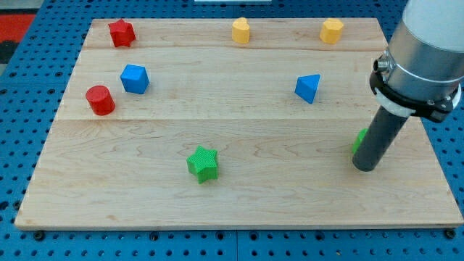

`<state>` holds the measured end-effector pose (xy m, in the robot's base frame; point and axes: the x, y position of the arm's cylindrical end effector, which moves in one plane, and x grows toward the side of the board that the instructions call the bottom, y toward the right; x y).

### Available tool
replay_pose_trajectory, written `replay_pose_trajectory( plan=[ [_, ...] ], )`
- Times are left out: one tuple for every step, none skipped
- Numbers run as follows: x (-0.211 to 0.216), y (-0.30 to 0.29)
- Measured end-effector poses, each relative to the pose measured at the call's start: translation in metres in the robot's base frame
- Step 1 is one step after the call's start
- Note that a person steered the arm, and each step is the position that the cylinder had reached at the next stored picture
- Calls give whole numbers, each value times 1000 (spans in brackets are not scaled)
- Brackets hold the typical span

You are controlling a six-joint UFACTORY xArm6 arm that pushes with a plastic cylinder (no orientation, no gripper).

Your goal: Push the green circle to the right of the triangle

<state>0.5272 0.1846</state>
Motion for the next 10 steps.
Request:
replay_pose_trajectory(
  plan=[
    [-26,1],
    [-65,3],
    [-46,12],
    [-42,63],
    [-65,70],
    [-43,61],
    [-33,39],
    [-71,39],
    [-102,27],
    [-118,26]
  ],
)
